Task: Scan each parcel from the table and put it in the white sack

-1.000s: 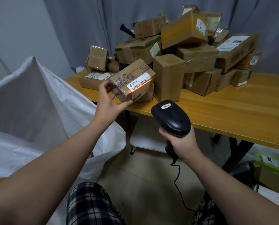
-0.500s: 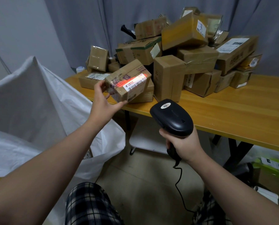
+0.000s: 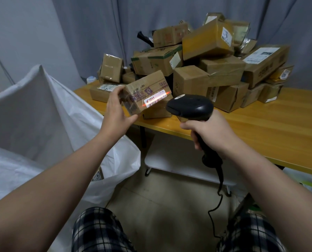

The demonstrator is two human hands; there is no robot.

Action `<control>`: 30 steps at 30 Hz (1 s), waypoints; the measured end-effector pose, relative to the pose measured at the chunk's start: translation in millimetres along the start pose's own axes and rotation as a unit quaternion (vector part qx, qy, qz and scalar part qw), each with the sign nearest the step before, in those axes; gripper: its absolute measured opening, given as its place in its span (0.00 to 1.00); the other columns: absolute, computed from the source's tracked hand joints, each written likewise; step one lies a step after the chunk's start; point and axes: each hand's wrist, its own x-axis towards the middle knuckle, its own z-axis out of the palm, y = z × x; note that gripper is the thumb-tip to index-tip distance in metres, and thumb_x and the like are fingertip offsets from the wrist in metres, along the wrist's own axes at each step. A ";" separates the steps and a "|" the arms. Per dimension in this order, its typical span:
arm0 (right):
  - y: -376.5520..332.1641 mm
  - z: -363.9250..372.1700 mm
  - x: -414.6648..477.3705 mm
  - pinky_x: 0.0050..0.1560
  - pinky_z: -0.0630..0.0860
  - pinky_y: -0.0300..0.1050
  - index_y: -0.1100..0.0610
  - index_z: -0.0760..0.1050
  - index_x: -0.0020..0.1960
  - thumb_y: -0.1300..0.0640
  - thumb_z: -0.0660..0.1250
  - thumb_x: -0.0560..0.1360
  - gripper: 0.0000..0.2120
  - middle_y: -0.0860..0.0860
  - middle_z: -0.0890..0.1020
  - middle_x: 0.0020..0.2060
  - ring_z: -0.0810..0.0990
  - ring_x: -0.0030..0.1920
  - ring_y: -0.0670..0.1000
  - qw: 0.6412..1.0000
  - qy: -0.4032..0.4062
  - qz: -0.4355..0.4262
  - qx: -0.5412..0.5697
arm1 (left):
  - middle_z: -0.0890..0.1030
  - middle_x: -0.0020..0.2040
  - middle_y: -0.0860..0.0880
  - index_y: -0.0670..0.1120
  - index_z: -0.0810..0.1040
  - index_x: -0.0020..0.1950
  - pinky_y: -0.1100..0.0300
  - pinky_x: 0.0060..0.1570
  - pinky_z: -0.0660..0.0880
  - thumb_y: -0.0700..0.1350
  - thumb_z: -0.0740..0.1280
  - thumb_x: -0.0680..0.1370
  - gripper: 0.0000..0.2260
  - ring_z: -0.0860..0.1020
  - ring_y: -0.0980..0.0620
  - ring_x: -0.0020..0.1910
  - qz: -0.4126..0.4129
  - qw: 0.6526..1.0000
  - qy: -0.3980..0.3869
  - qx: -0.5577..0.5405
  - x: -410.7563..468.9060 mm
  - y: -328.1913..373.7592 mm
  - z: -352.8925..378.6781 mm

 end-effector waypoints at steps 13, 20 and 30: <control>11.6 -3.1 -12.5 0.27 0.71 0.42 0.62 0.76 0.35 0.58 0.71 0.73 0.11 0.54 0.75 0.22 0.73 0.22 0.53 0.999 -0.009 -0.008 0.036 | 0.67 0.69 0.47 0.46 0.60 0.72 0.51 0.68 0.68 0.43 0.77 0.68 0.38 0.68 0.50 0.68 0.011 1.000 0.008 0.026 -0.6 -5.1 -4.5; 13.8 15.1 -1.2 0.26 0.70 0.45 0.60 0.74 0.32 0.61 0.71 0.73 0.12 0.55 0.73 0.21 0.72 0.21 0.55 0.995 -0.029 -0.048 0.079 | 0.68 0.68 0.49 0.47 0.60 0.72 0.55 0.68 0.68 0.44 0.78 0.68 0.38 0.69 0.53 0.66 0.006 1.000 0.008 0.012 -16.6 -12.2 -14.4; 18.4 110.6 59.8 0.28 0.73 0.46 0.59 0.74 0.33 0.64 0.70 0.74 0.11 0.55 0.74 0.23 0.74 0.23 0.52 0.979 -0.168 -0.048 0.108 | 0.69 0.65 0.51 0.46 0.61 0.69 0.56 0.66 0.70 0.45 0.80 0.66 0.38 0.70 0.56 0.64 -0.110 0.988 0.102 -0.032 -54.7 -75.0 -53.1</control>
